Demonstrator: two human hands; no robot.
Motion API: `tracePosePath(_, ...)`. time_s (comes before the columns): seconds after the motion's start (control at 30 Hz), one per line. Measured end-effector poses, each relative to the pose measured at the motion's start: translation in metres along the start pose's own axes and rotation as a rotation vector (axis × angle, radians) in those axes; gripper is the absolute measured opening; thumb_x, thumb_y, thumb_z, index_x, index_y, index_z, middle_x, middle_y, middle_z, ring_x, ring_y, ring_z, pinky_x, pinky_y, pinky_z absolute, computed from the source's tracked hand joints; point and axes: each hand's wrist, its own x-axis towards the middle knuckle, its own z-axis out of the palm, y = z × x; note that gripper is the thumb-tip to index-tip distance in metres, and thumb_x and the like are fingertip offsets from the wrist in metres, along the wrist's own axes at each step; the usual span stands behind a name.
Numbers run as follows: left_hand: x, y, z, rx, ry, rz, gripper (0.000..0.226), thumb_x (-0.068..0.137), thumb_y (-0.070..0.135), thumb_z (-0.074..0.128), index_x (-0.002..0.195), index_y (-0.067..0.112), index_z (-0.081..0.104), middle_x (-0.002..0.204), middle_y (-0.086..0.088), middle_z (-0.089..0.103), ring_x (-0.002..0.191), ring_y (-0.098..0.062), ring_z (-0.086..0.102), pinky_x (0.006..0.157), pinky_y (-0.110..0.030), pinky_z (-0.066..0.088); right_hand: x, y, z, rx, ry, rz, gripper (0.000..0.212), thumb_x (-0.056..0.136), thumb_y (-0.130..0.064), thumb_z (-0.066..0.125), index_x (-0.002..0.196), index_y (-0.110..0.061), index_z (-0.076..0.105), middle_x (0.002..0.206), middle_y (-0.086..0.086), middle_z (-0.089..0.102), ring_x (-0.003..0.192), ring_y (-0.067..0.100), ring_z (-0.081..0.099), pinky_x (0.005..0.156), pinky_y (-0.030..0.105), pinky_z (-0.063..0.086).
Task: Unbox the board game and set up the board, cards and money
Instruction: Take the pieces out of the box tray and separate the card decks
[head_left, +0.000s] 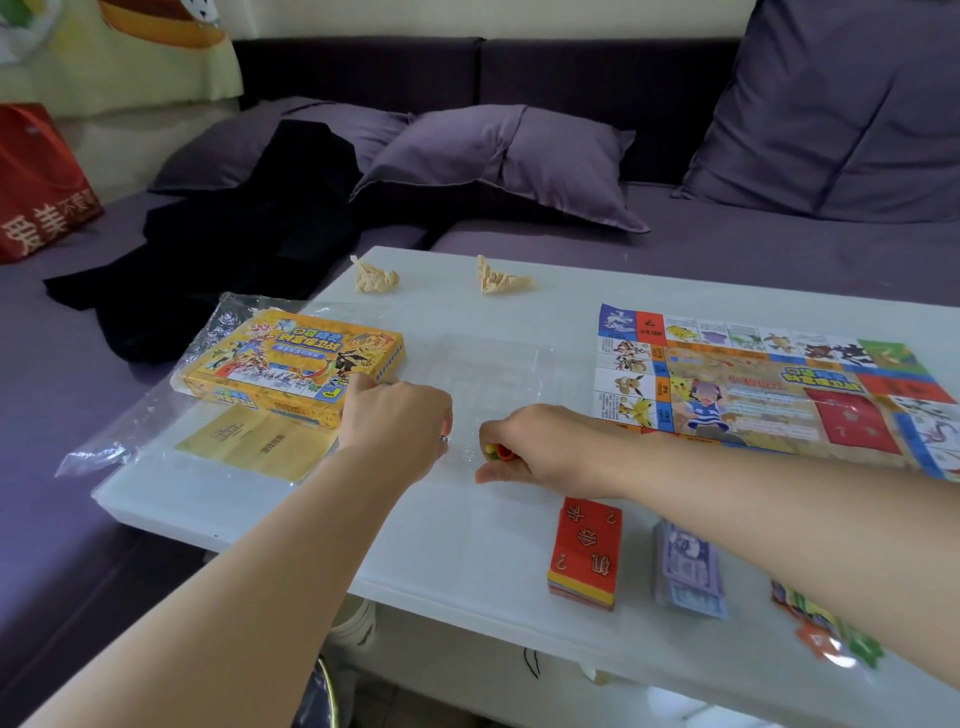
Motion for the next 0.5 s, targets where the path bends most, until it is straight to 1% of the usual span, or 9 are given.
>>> tracePosePath(0.07, -0.002, 0.000, -0.001, -0.012, 0.011, 0.002, 0.003, 0.089, 0.036, 0.054, 0.092, 0.035, 0.055, 0.095, 0.012, 0.067, 0.097, -0.011, 0.056, 0.094, -0.031, 0.025, -0.003, -0.001, -0.004, 0.048, 0.066, 0.018, 0.033, 0.092, -0.050, 0.047, 0.085, -0.018, 0.044, 0.073, 0.001, 0.051, 0.070, 0.019, 0.047, 0.059, 0.031, 0.034)
tracePosePath(0.17, -0.010, 0.000, -0.009, -0.074, 0.066, -0.029, 0.005, 0.087, 0.032, 0.053, 0.092, 0.033, 0.055, 0.092, 0.010, 0.067, 0.093, -0.012, 0.059, 0.092, -0.031, 0.024, -0.016, 0.001, -0.018, 0.114, 0.187, 0.065, 0.033, 0.093, -0.048, 0.049, 0.086, -0.016, 0.049, 0.065, -0.004, 0.044, 0.059, 0.011, 0.041, 0.055, 0.029, 0.031)
tracePosePath(0.3, -0.024, 0.016, -0.038, -0.225, 0.196, -0.029, 0.008, 0.086, 0.029, 0.055, 0.094, 0.031, 0.055, 0.094, 0.010, 0.065, 0.077, -0.016, 0.057, 0.093, -0.033, 0.026, -0.057, 0.012, -0.046, 0.177, 0.273, 0.124, 0.031, 0.094, -0.039, 0.052, 0.083, -0.010, 0.053, 0.062, -0.005, 0.040, 0.056, 0.009, 0.036, 0.052, 0.019, 0.028)
tracePosePath(0.33, -0.029, 0.026, -0.047, -0.266, 0.228, -0.007, 0.010, 0.086, 0.028, 0.055, 0.095, 0.030, 0.055, 0.095, 0.009, 0.064, 0.078, -0.016, 0.056, 0.093, -0.033, 0.026, -0.072, 0.015, -0.052, 0.178, 0.275, 0.151, 0.030, 0.095, -0.037, 0.052, 0.083, -0.010, 0.054, 0.062, -0.005, 0.041, 0.056, 0.010, 0.036, 0.051, 0.018, 0.029)
tracePosePath(0.4, -0.039, 0.054, -0.065, -0.328, 0.280, 0.054, 0.015, 0.086, 0.027, 0.055, 0.101, 0.028, 0.056, 0.099, 0.010, 0.063, 0.087, -0.016, 0.058, 0.093, -0.032, 0.026, -0.107, 0.027, -0.058, 0.158, 0.265, 0.203, 0.027, 0.095, -0.036, 0.051, 0.082, -0.012, 0.054, 0.067, -0.005, 0.045, 0.060, 0.010, 0.039, 0.054, 0.017, 0.030)
tracePosePath(0.47, -0.051, 0.090, -0.081, -0.387, 0.277, 0.119, 0.022, 0.087, 0.027, 0.054, 0.109, 0.030, 0.055, 0.103, 0.011, 0.063, 0.091, -0.015, 0.058, 0.093, -0.030, 0.024, -0.145, 0.040, -0.059, 0.135, 0.251, 0.260, 0.026, 0.095, -0.036, 0.051, 0.080, -0.015, 0.055, 0.082, -0.004, 0.053, 0.071, 0.009, 0.047, 0.065, 0.018, 0.038)
tracePosePath(0.5, -0.058, 0.110, -0.086, -0.411, 0.260, 0.152, 0.025, 0.087, 0.028, 0.053, 0.112, 0.031, 0.055, 0.106, 0.011, 0.062, 0.091, -0.014, 0.058, 0.093, -0.029, 0.024, -0.165, 0.046, -0.057, 0.124, 0.244, 0.301, 0.027, 0.095, -0.036, 0.051, 0.081, -0.014, 0.055, 0.086, -0.008, 0.054, 0.074, 0.005, 0.048, 0.067, 0.013, 0.039)
